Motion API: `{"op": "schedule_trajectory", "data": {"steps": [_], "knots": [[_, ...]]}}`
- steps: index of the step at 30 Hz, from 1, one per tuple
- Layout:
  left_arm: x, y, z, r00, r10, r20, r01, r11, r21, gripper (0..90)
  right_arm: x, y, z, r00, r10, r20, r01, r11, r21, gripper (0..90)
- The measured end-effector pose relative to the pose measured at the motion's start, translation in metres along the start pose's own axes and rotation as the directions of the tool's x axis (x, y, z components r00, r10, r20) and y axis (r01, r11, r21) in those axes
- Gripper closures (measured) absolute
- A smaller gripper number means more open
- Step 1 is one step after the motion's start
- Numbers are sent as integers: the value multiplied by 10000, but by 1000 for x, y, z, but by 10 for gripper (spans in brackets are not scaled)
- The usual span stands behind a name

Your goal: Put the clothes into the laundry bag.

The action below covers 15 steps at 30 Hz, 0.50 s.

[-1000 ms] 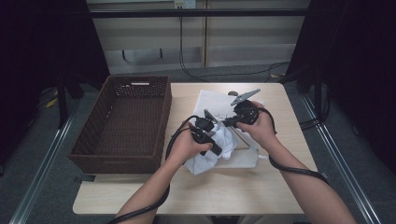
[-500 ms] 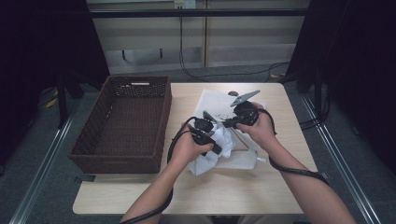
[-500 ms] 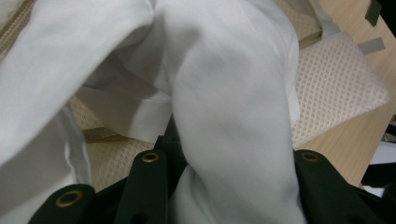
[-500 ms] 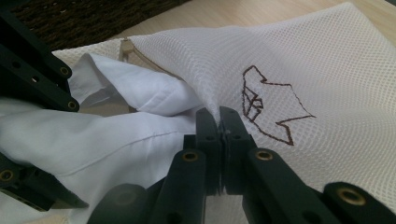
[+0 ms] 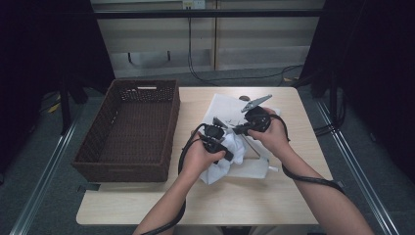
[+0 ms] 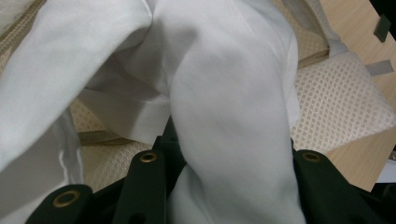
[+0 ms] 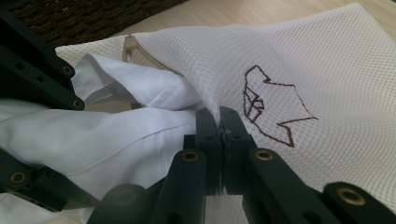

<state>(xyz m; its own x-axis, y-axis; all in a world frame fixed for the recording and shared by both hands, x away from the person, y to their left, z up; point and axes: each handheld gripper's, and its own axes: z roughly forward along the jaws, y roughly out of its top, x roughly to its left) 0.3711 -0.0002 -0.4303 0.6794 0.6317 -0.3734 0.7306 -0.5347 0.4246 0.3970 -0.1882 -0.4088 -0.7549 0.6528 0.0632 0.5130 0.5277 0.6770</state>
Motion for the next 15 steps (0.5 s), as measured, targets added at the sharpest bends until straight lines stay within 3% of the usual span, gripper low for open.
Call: {"op": "schedule_trajectory", "data": {"steps": [15], "knots": [[3, 1, 1, 9988, -338, -363, 337, 9994, -39, 612, 2, 1, 3, 9999, -41, -164, 40, 10000, -45, 886]]}}
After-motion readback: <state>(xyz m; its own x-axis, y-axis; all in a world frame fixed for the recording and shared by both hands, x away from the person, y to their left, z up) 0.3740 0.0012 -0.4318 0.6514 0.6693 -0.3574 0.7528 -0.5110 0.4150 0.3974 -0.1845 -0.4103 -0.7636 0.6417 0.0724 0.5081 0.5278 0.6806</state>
